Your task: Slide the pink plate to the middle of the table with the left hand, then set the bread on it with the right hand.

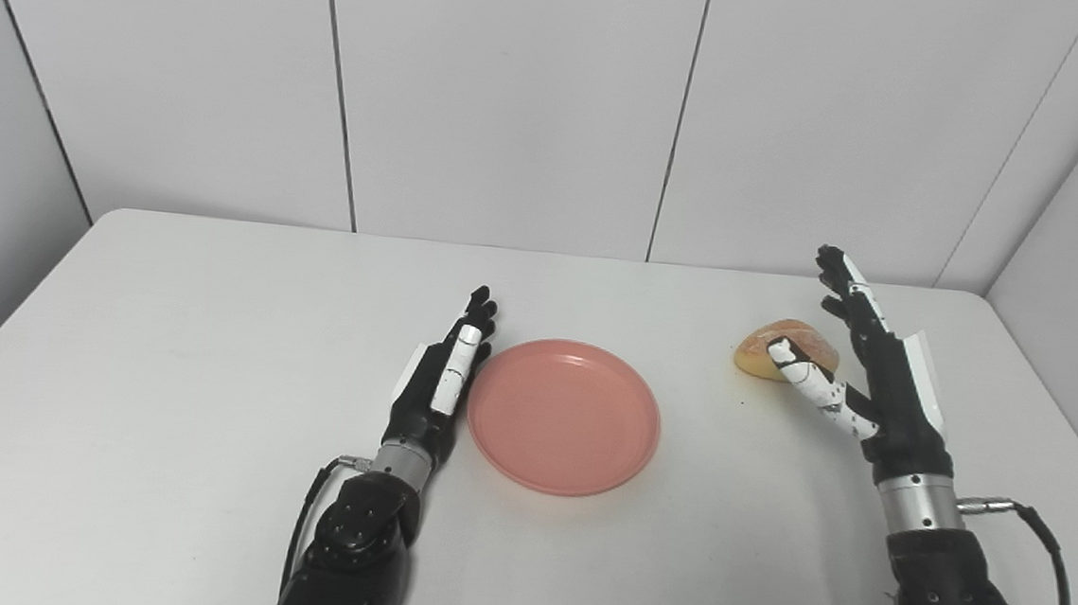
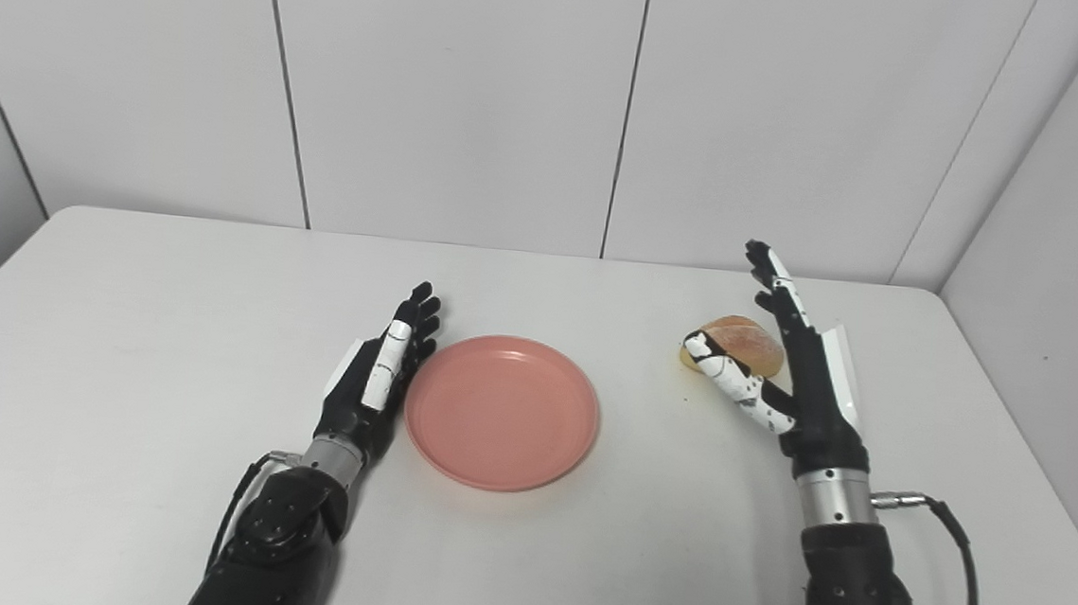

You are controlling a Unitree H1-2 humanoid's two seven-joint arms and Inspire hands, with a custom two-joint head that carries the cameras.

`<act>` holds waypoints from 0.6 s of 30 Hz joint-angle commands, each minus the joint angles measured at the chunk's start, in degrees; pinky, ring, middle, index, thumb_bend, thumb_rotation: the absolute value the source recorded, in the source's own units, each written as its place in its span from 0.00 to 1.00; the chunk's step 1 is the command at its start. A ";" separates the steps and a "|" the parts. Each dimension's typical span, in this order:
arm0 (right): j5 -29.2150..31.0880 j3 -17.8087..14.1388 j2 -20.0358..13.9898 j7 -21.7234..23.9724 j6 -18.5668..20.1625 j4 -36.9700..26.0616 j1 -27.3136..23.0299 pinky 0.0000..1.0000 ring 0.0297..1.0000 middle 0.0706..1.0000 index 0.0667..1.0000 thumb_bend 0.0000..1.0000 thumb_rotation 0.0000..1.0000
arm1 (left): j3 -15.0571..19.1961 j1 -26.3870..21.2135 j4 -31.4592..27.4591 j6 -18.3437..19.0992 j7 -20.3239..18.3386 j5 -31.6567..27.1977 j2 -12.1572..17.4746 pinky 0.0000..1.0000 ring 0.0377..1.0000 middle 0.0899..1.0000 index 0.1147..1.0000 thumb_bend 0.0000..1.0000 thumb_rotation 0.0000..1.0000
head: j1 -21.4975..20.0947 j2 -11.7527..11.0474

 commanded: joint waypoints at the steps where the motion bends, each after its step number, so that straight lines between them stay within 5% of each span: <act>1: -0.56 -0.63 -2.83 0.69 0.85 0.16 -3.70 0.89 0.91 0.90 0.91 0.68 0.61 | 0.13 -0.93 1.12 -3.51 1.22 1.16 -0.47 1.00 1.00 1.00 1.00 0.72 1.00 | -0.26 -0.16; 18: -7.32 3.19 -13.61 5.22 0.64 13.32 -14.46 0.82 0.87 0.87 0.88 0.74 0.42 | 1.18 -1.32 1.88 -3.69 3.27 0.74 -0.29 1.00 1.00 1.00 1.00 0.67 1.00 | -4.63 -1.35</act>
